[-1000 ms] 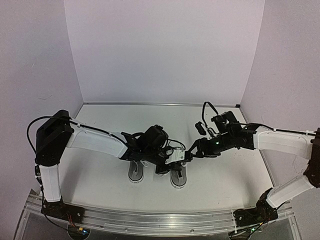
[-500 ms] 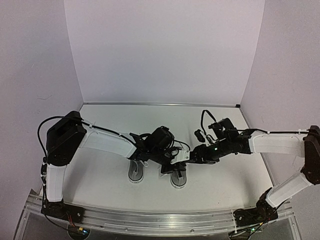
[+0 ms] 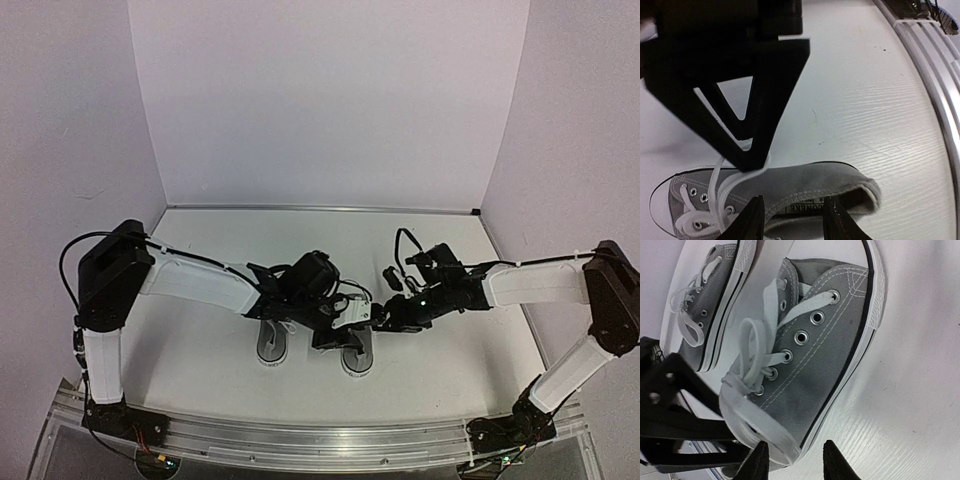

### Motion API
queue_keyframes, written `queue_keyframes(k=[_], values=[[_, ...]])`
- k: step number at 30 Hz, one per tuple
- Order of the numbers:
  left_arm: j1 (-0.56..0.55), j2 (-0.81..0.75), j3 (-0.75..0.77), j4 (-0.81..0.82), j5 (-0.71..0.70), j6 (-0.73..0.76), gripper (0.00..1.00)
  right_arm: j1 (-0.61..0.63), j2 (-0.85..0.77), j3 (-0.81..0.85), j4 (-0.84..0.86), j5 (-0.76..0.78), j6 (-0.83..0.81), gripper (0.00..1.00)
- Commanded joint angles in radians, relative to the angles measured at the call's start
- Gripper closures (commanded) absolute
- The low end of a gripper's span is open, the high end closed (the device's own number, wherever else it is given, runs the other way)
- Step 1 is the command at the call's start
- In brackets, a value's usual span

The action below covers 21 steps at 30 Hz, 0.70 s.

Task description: Tie the shoes

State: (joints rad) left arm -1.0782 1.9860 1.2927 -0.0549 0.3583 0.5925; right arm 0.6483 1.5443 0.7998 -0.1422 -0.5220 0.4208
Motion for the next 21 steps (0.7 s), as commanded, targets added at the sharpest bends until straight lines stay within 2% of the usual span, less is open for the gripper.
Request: queue_keyframes(k=[1, 5, 8, 14, 21], values=[[0.05, -0.201, -0.112, -0.049, 0.052, -0.039, 0.57, -0.001, 0.034, 0.011, 0.021, 0.036, -0.029, 0.68], [0.102, -0.288, -0.241, -0.006, -0.002, -0.06, 0.58, -0.001, 0.054, 0.016, 0.021, 0.054, -0.036, 0.68], [0.119, -0.279, -0.267, -0.007, -0.054, -0.054, 0.59, -0.001, 0.059, 0.02, 0.021, 0.065, -0.038, 0.67], [0.121, -0.203, -0.275, 0.054, -0.117, -0.044, 0.6, -0.001, 0.063, 0.031, 0.018, 0.09, -0.043, 0.67], [0.121, -0.1, -0.212, 0.117, -0.12, -0.033, 0.57, -0.001, 0.088, 0.053, 0.013, 0.103, -0.053, 0.66]])
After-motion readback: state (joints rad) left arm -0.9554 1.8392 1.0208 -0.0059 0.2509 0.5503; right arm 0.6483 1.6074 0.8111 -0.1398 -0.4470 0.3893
